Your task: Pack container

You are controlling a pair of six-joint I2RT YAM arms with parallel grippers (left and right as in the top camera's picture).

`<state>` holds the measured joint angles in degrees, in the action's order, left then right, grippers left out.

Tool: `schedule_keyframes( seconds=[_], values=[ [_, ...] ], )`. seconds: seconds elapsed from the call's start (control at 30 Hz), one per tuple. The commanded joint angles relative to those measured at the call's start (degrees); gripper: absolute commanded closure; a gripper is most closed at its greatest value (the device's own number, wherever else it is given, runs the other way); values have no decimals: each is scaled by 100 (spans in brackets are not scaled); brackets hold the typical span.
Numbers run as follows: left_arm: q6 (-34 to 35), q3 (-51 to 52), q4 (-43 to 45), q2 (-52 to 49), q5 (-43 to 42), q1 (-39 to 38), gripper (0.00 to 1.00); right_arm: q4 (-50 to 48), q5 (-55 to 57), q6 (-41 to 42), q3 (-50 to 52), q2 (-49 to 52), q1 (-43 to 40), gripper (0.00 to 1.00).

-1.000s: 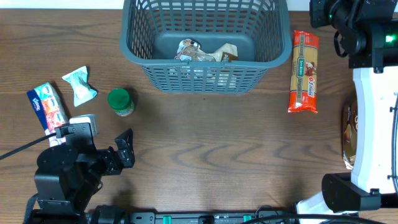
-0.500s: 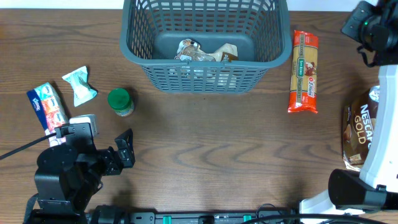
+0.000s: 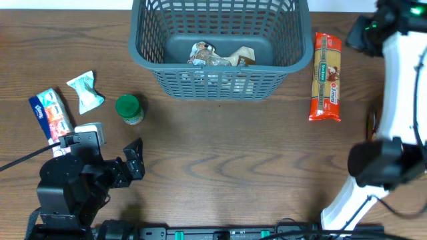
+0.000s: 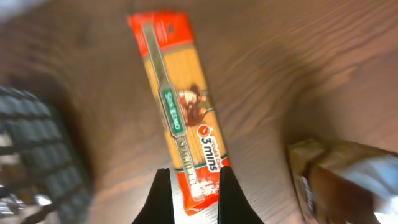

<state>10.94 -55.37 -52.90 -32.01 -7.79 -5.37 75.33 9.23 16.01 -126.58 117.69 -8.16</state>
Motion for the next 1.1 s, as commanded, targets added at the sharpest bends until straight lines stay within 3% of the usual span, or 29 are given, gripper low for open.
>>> schedule_keyframes(
  seconds=[0.0, 0.33, 0.73, 0.77, 0.8, 0.9, 1.07],
  values=[
    [11, -79, -15, -11, -55, -17, 1, 9, -162, -540, 2, 612, -120, 99],
    [11, -79, -13, -11, -55, -17, 1, -315, -393, -798, 2, 1982, -365, 99],
    [11, -79, -11, -11, -55, -17, 1, -560, -654, -841, -2, 2170, -380, 99],
    [11, -79, -11, -11, -55, -17, 2, -581, -656, -839, -2, 2170, -380, 95],
    [11, -79, -11, -11, -55, -17, 2, -601, -656, -841, -2, 2170, -380, 84],
    [11, -79, -11, -11, -52, -17, 2, -658, -778, -962, -2, 2170, -380, 1],
    [11, -79, -13, -11, -55, -17, 1, -748, -820, -986, -2, 2170, -380, 1]
  ],
)
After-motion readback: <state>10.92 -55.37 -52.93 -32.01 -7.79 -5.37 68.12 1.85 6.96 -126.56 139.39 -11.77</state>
